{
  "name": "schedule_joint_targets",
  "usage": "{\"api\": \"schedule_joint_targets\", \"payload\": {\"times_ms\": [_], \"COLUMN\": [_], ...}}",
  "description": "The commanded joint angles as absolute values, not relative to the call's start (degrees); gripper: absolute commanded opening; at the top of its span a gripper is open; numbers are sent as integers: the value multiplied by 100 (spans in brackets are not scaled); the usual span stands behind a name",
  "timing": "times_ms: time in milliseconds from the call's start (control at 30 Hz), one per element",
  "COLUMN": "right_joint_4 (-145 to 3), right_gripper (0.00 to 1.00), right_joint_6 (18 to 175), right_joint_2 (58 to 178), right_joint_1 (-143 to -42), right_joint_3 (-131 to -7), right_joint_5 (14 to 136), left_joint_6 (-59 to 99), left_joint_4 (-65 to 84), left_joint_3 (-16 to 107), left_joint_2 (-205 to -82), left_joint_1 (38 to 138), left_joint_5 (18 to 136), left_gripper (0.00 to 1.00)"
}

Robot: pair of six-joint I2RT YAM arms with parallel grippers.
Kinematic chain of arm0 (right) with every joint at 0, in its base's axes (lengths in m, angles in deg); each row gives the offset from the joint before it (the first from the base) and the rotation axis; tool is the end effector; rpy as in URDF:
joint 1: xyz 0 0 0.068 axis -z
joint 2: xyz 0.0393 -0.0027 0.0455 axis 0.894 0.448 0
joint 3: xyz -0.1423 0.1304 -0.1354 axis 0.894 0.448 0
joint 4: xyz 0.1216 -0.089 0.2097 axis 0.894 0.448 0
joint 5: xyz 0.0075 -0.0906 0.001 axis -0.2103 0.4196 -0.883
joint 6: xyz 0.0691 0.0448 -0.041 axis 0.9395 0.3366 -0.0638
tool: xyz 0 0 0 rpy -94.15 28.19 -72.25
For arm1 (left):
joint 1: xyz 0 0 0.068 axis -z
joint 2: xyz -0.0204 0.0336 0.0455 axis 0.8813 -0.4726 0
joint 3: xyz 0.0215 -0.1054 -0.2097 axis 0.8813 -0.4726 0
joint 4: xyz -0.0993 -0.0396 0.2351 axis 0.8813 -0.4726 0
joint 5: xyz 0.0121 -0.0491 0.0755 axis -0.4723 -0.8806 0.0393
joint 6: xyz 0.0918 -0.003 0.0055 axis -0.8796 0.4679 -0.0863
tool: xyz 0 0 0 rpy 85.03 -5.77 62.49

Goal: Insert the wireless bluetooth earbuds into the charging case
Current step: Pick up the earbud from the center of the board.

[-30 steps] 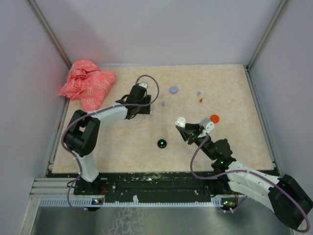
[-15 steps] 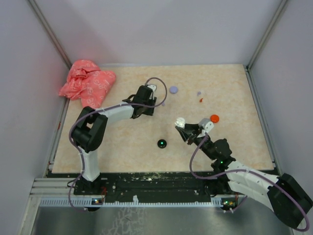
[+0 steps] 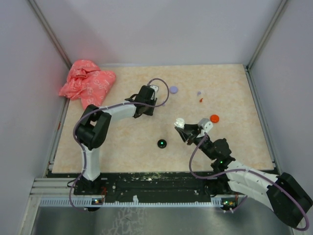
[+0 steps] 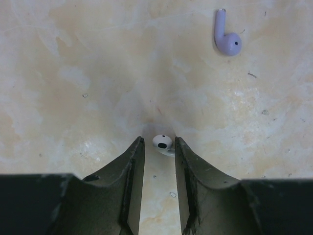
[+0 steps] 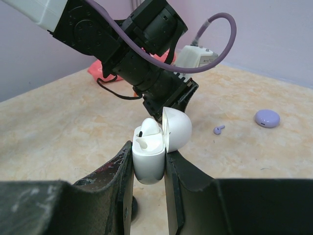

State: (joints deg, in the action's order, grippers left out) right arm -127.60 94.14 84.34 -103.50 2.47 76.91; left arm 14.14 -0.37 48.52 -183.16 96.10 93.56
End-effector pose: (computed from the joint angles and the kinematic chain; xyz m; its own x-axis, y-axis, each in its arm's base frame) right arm 0.1761 0.1584 0.1921 0.1117 0.1990 -0.9736 -0.7216 0.6899 0.0582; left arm 0.3741 -0.2404 0.0970 -0.6536 0.3189 -0.6863 0.4074 0.9126 0.0360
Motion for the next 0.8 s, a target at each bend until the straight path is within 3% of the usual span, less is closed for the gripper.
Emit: {"api": "schedule_joint_targets", "payload": {"times_ms": [0, 400, 767], "right_joint_4": [-13158, -13196, -13339], "right_gripper": [0, 0, 0], "right_joint_6": [9469, 9508, 9339], "right_joint_2": [8471, 8540, 8788], "right_joint_1": [-10364, -10364, -10364], "right_joint_3": [166, 159, 16], "right_joint_5": [7617, 7539, 7401], "left_joint_6": [1319, 1242, 1105], "left_joint_4": [-192, -294, -368], "left_joint_3": [5034, 4992, 4531], "left_joint_2": [-18444, -18335, -16820], "left_joint_1": [9616, 9639, 10082], "left_joint_5": [9382, 9425, 9959], "left_gripper": [36, 21, 18]}}
